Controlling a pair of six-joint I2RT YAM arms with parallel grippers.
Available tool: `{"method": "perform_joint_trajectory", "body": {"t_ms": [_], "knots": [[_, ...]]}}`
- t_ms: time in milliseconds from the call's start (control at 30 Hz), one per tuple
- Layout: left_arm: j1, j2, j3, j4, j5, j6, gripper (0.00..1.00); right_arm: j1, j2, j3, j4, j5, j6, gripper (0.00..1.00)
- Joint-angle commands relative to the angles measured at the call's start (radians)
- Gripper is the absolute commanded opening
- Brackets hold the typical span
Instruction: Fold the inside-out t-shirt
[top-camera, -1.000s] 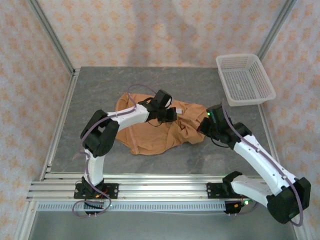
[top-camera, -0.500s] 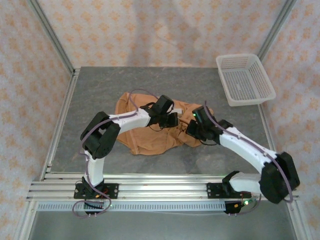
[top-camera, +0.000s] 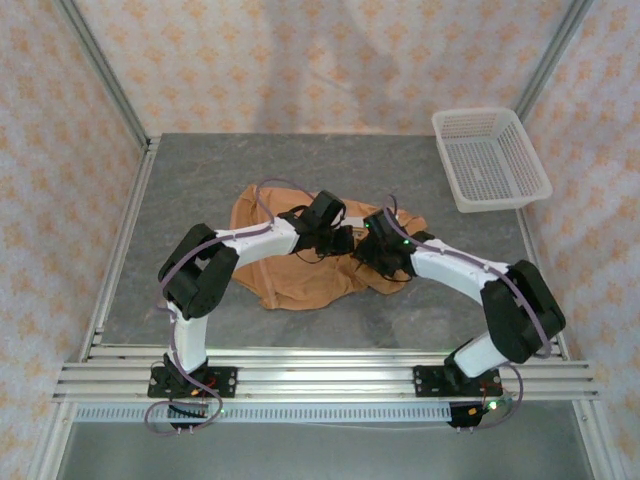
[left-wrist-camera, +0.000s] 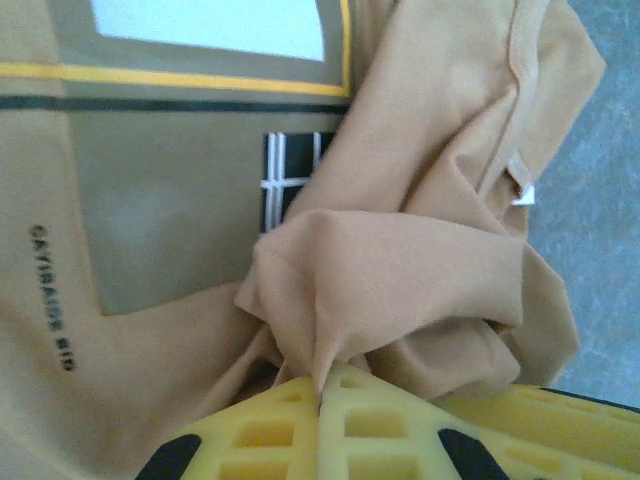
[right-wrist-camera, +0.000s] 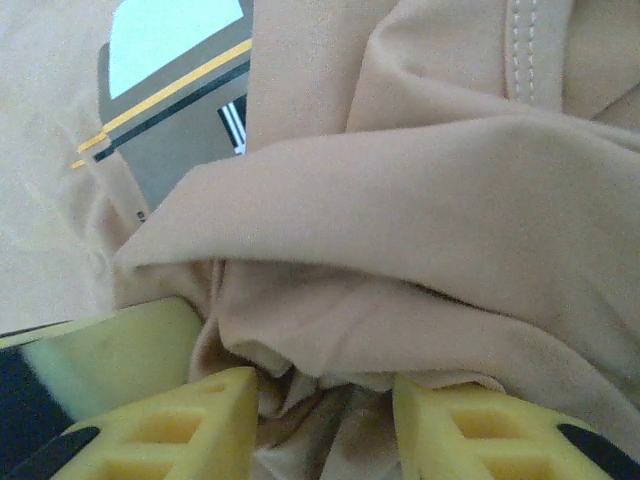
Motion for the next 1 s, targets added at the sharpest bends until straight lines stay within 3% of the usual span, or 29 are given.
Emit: {"method": "perform_joint_trajectory", "body": {"t_ms": [0,167,233,267,367,400,700,967], "knots": [[0.004,-0.060,-0.011,0.014,-0.004,-0.007,0.00,0.003,0.051,0.025,0.063,0.074,0.059,0.44],[0.006,-0.070,-0.027,0.018,0.000,-0.009,0.00,-0.009,0.116,0.045,0.059,0.151,0.068,0.46],[0.007,-0.077,-0.035,0.021,0.000,-0.009,0.00,-0.020,0.145,0.059,0.059,0.166,0.057,0.43],[0.007,-0.081,-0.038,0.021,0.001,-0.009,0.00,-0.029,0.160,0.068,0.057,0.156,0.050,0.37],[0.008,-0.087,-0.042,0.019,-0.003,-0.006,0.00,-0.045,0.169,0.105,0.030,0.123,0.019,0.04],[0.011,-0.087,-0.038,0.013,-0.006,-0.001,0.00,-0.044,0.151,0.115,0.011,0.112,0.005,0.00],[0.051,-0.026,0.000,0.003,-0.014,0.013,0.00,-0.045,-0.222,0.151,-0.184,-0.068,-0.104,0.00],[0.048,0.030,0.000,0.049,0.019,-0.021,0.00,-0.063,-0.501,-0.095,0.070,-0.233,-0.125,0.00]]}}
